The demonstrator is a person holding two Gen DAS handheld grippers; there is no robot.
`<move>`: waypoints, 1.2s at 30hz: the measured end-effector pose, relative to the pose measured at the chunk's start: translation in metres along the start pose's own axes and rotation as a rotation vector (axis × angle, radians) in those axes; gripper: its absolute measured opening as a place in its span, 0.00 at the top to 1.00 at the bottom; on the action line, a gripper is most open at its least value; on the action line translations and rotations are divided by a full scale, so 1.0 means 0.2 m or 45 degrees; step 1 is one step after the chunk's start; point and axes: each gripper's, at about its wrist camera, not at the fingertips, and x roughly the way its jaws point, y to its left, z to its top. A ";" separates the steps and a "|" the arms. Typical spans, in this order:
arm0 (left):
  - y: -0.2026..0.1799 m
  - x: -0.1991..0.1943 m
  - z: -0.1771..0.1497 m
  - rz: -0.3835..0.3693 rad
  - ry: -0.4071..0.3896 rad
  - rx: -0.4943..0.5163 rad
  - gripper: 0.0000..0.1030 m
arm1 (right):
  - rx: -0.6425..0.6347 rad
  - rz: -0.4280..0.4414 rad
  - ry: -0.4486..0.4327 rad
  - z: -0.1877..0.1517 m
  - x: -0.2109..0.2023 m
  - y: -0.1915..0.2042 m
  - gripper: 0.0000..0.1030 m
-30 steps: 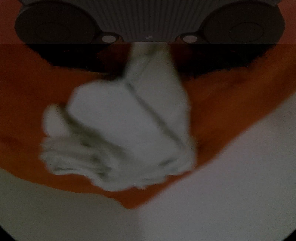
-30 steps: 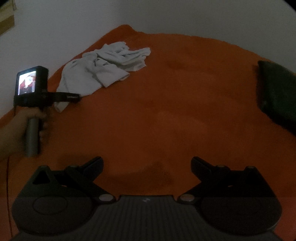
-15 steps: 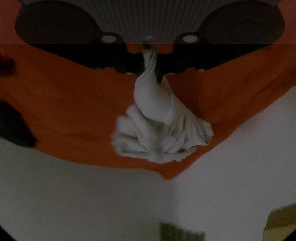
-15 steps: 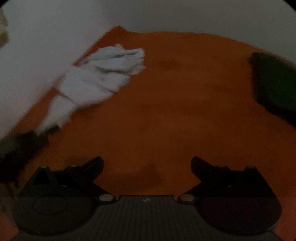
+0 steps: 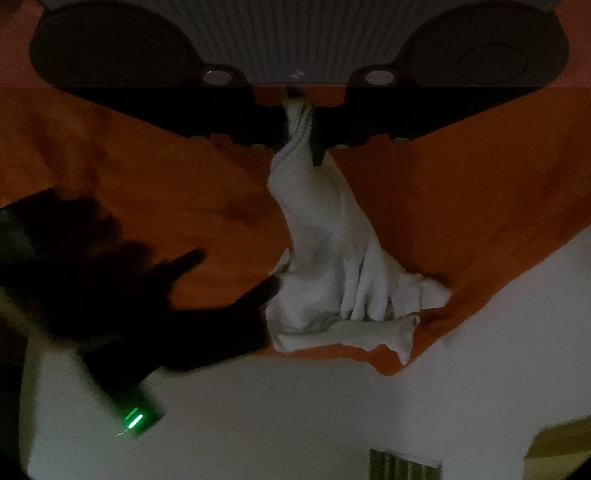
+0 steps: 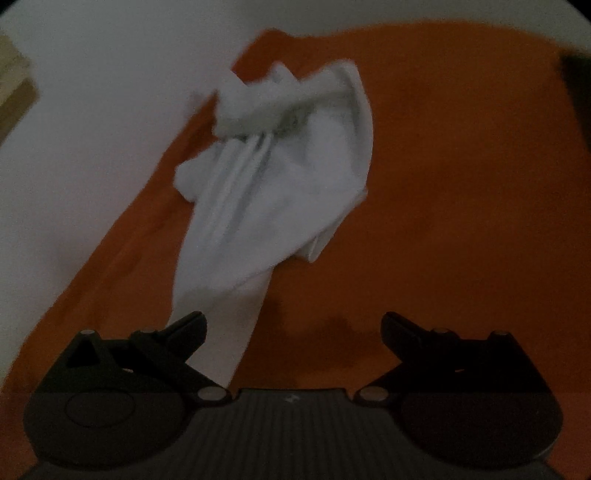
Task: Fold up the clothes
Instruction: 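Grasp the crumpled white shirt with the left gripper and lift it, then grasp the white shirt with the right gripper while the left gripper holds it up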
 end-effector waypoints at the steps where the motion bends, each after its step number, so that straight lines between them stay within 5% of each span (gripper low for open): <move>1: 0.00 -0.01 -0.01 -0.002 -0.006 -0.003 0.92 | 0.044 0.021 0.025 0.01 0.06 0.01 0.00; 4: -0.01 0.01 0.00 0.017 -0.013 0.028 0.91 | 0.158 0.025 0.066 0.03 0.23 0.04 0.00; 9: 0.00 0.07 -0.01 -0.006 0.025 0.053 0.91 | 0.300 0.046 -0.059 0.22 0.38 0.04 0.01; 11: -0.01 0.07 -0.01 -0.008 0.012 0.071 0.91 | 0.334 0.043 -0.076 0.31 0.44 0.02 0.09; 15: -0.01 0.04 -0.02 -0.001 -0.020 0.086 0.91 | 0.291 -0.110 -0.110 0.38 0.47 -0.01 0.82; 18: -0.01 0.01 -0.02 0.005 -0.045 0.097 0.91 | 0.189 -0.137 -0.145 0.37 0.42 0.00 0.84; 23: -0.05 -0.05 -0.01 -0.011 -0.087 0.119 0.91 | -0.078 -0.289 -0.406 0.22 0.09 0.11 0.87; 31: -0.27 -0.27 0.09 -0.155 -0.162 0.173 0.91 | -0.167 -0.493 -0.631 0.04 -0.48 0.12 0.87; 36: -0.41 -0.41 0.15 -0.245 -0.209 0.206 0.91 | -0.119 -0.610 -0.714 -0.02 -0.85 -0.03 0.87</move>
